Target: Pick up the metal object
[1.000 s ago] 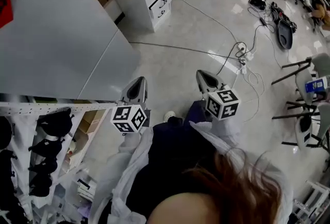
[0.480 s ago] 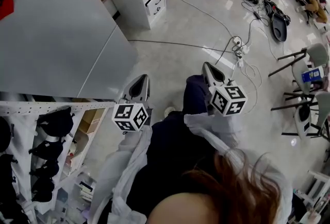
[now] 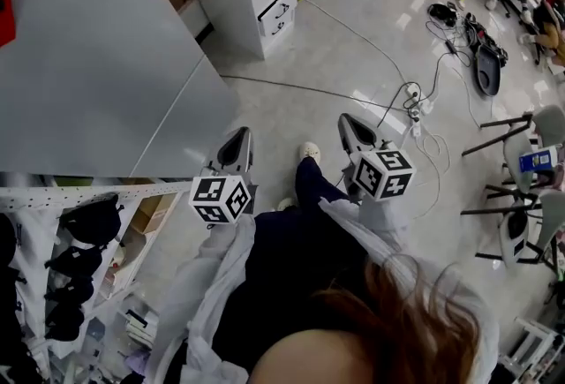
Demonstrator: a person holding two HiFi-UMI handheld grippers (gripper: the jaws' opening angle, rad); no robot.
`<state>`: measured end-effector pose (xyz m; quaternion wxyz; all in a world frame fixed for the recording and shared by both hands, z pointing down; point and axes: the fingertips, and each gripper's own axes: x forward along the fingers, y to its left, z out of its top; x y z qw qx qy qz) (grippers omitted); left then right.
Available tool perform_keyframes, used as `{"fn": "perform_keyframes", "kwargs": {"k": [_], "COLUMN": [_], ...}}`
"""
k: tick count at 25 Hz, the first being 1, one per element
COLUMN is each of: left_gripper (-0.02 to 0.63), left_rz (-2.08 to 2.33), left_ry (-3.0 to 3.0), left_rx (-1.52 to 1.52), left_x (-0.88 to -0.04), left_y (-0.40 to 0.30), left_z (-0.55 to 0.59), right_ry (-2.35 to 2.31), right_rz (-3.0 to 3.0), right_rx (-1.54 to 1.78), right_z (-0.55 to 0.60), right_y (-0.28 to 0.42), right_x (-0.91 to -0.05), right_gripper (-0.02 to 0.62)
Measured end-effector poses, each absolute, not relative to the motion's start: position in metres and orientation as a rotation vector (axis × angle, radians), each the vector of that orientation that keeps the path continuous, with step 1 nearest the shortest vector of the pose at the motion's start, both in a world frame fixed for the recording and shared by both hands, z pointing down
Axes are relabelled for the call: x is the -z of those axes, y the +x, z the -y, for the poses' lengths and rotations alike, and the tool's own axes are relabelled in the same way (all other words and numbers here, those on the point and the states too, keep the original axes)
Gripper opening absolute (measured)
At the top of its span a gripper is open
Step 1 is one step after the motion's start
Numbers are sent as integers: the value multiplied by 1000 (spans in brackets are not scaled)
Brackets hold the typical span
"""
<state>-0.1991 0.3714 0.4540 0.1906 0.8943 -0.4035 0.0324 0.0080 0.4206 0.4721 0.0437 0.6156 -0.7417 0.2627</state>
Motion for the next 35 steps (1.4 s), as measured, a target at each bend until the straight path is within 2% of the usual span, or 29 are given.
{"fn": "perform_keyframes", "kwargs": {"k": [19,35], "left_gripper": [21,21], "left_rz": [1352,1416], "left_ry": [2419,2358], "left_rx": [-19,-24], "left_x": [-448,-460], "left_y": [-144,-123], "left_z": [-212,-193], "right_ry": [1696,1590], "right_rz": [2407,2471], "right_rx": [-780,-790], "right_z": [-221,-184], "right_y": [71,81], "right_x": [-458,-461], "right_gripper": [6,6]}}
